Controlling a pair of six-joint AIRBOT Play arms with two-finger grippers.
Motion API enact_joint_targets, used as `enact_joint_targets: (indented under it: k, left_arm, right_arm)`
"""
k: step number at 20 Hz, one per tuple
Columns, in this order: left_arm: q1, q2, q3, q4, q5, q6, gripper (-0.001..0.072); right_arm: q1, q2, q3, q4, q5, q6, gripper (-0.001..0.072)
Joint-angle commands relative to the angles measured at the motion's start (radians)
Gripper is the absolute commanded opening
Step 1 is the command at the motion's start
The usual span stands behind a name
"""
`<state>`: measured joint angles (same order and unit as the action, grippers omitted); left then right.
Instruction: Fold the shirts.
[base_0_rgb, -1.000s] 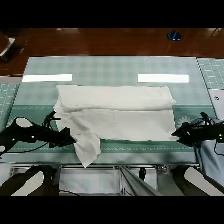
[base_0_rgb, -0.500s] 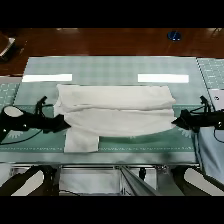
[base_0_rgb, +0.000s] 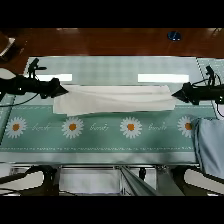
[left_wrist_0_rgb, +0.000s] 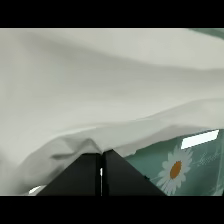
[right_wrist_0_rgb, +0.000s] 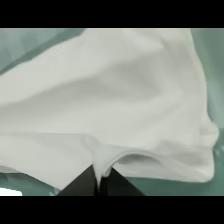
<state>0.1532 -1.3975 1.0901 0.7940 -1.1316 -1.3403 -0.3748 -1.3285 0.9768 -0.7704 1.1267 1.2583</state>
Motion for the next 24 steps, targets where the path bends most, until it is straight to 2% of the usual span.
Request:
enact_joint_targets:
  k: [1, 8, 9, 10, 11, 13, 15, 17, 19, 22, 24]
  left_arm:
    - [-0.012, -0.161, 0.178, -0.002, -0.017, -0.053, 0.002]
    - [-0.014, -0.336, 0.297, -0.003, -0.02, -0.051, 0.002]
    - [-0.019, -0.35, 0.298, -0.003, -0.017, -0.027, 0.0037]
    - [-0.025, -0.361, 0.298, -0.001, -0.018, -0.009, 0.019]
    - [-0.027, -0.364, 0.299, 0.0, -0.024, -0.005, 0.0491]
    - [-0.004, -0.36, 0.341, 0.075, -0.083, -0.01, 0.0509]
    - [0.048, -0.33, 0.384, 0.211, -0.17, -0.056, 0.0509]
    - [0.099, -0.266, 0.367, 0.267, -0.198, -0.06, 0.0509]
    - [0.125, -0.161, 0.279, 0.266, -0.119, -0.06, 0.0509]
    - [0.097, 0.037, 0.04, 0.183, 0.128, -0.055, 0.0509]
    - [0.042, 0.149, -0.102, 0.155, 0.239, -0.034, 0.0509]
  right_arm:
    - [0.057, -0.128, 0.142, 0.013, -0.054, 0.04, 0.0022]
    - [0.069, -0.32, 0.29, 0.017, -0.09, 0.077, 0.0023]
    - [0.069, -0.335, 0.29, 0.024, -0.105, 0.077, 0.0123]
    - [0.069, -0.348, 0.29, 0.031, -0.115, 0.076, 0.0357]
    - [0.068, -0.353, 0.29, 0.03, -0.116, 0.073, 0.0415]
    - [0.025, -0.351, 0.307, 0.023, -0.089, 0.072, 0.0415]
    - [-0.05, -0.35, 0.326, -0.002, -0.01, 0.072, 0.0415]
    - [-0.106, -0.351, 0.325, -0.085, 0.046, 0.079, 0.0415]
    - [-0.116, -0.351, 0.311, -0.193, 0.043, 0.13, 0.0415]
    - [-0.1, -0.369, 0.268, -0.121, 0.0, 0.113, 0.0415]
    - [-0.072, -0.405, 0.268, -0.076, 0.008, 0.097, 0.0415]
